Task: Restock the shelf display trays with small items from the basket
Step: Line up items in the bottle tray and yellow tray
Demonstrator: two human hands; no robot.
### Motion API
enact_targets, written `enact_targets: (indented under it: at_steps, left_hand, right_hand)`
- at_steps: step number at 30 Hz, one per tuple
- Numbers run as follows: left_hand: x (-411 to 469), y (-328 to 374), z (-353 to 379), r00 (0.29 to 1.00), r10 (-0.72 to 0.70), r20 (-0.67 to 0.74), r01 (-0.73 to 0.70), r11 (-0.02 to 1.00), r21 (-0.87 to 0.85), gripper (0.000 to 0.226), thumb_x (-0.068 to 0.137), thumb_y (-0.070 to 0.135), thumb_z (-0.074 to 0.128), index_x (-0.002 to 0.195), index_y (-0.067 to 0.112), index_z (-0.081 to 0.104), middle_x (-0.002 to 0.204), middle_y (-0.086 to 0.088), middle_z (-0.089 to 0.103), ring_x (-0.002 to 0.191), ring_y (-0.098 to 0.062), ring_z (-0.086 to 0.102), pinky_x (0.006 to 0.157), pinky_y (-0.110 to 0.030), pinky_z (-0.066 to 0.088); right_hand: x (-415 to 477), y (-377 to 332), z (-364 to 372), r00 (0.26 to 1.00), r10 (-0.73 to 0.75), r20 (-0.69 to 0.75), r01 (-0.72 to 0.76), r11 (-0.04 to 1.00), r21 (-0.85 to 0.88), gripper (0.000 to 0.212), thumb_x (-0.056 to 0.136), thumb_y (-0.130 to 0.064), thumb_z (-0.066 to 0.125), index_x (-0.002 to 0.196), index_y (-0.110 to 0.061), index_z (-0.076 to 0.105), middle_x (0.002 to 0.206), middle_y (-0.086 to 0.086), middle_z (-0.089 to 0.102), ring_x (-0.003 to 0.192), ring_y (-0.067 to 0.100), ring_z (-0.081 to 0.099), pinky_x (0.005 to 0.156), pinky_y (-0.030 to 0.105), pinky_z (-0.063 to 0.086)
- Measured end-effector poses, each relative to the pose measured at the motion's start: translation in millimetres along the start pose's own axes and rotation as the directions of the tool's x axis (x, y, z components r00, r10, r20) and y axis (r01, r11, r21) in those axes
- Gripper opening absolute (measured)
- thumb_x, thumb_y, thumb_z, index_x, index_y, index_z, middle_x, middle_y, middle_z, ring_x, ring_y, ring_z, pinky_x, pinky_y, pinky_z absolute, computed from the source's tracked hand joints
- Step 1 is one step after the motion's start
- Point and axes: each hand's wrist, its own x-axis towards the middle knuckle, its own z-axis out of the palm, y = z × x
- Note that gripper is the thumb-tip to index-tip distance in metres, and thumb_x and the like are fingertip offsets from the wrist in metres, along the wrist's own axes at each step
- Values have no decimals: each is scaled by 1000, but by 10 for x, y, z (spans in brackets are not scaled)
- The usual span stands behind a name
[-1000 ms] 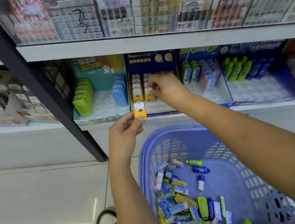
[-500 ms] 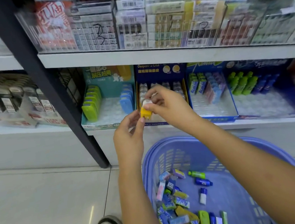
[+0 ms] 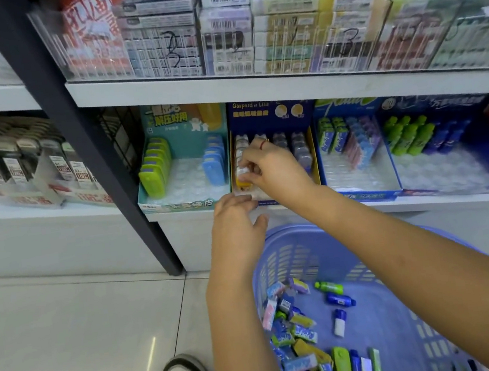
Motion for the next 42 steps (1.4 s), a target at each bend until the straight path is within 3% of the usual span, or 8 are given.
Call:
enact_targets:
  at_steps: [7, 13, 18, 24, 29, 37, 39, 42]
  left_hand:
    - [-34, 86, -131, 999, -29, 34, 31, 999, -40, 29, 92, 22, 59, 118, 12, 66, 123, -3, 64, 115, -17, 55, 83, -17, 34]
    - [-108, 240, 45, 980, -36, 194, 62, 990, -127, 16, 89, 16, 60, 78, 14, 71, 77, -2, 69, 73, -14, 61, 62, -15, 41]
    - [-231, 114, 854, 827, -163, 538, 141, 987, 81, 17, 88, 10, 54, 77, 6, 66, 82, -19, 64, 78, -25, 60, 76, -39, 49]
    - [-680, -233, 1818, 617, -264, 741, 96, 960, 263, 16, 87, 4, 53, 94, 10, 65, 107, -12, 64, 112, -24, 59, 91, -30, 46]
    - [-940, -523, 2238, 458, -326, 827, -32, 924, 382, 44, 92, 9, 55, 135, 15, 50, 140, -13, 50, 126, -31, 48, 103, -41, 41]
    - [-1045, -671, 2356, 514, -353, 782, 15, 915, 403, 41, 88, 6, 58, 129, 11, 57, 133, -13, 55, 123, -30, 50, 102, -40, 41]
    - [-1059, -690, 2376, 540, -364, 759, 40, 912, 409, 44, 86, 2, 55, 129, 13, 56, 133, -13, 55, 123, -29, 51, 103, -39, 42]
    - [-1057, -658, 2388, 617, -348, 706, 65, 917, 395, 43, 89, 2, 48, 130, 14, 54, 130, -12, 59, 119, -29, 55, 98, -39, 45]
  right_hand:
    - [-28, 15, -197, 997, -28, 72, 31, 999, -40, 32, 88, -28, 62, 115, -12, 65, 121, 9, 47, 102, 22, 55, 87, 31, 45]
    - [-1233, 427, -218, 996, -6, 92, -11, 983, 184, 21, 87, -47, 55, 92, -29, 45, 64, -11, 47, 58, 1, 47, 53, 18, 34]
    - [-1988, 1155, 375, 812, 314, 492, -347, 938, -26, 23, 85, -31, 65, 102, -16, 61, 90, 1, 65, 84, 19, 60, 76, 30, 45]
    - [-2505, 1637, 923, 673, 376, 637, -429, 900, -79, 33, 86, -10, 56, 119, -14, 61, 118, 10, 58, 112, 24, 54, 92, 27, 35]
    - [-2633, 1619, 1134, 658, 466, 591, -544, 837, -53, 20, 89, -18, 57, 71, -20, 47, 57, -11, 48, 58, 2, 45, 67, 31, 33]
    - [-2806, 1690, 1324, 558, 532, 637, -712, 701, 37, 26, 94, -28, 42, 85, -16, 63, 79, 8, 71, 89, 28, 62, 73, 34, 47]
    - [-2798, 1821, 1268, 465, 585, 665, -748, 661, -58, 25, 94, -24, 41, 92, -16, 65, 73, 1, 68, 95, 25, 63, 69, 28, 43]
    - [-2706, 2021, 1097, 349, 649, 676, -573, 718, -394, 35, 92, -26, 53, 121, -6, 57, 119, 14, 60, 117, 28, 55, 91, 32, 43]
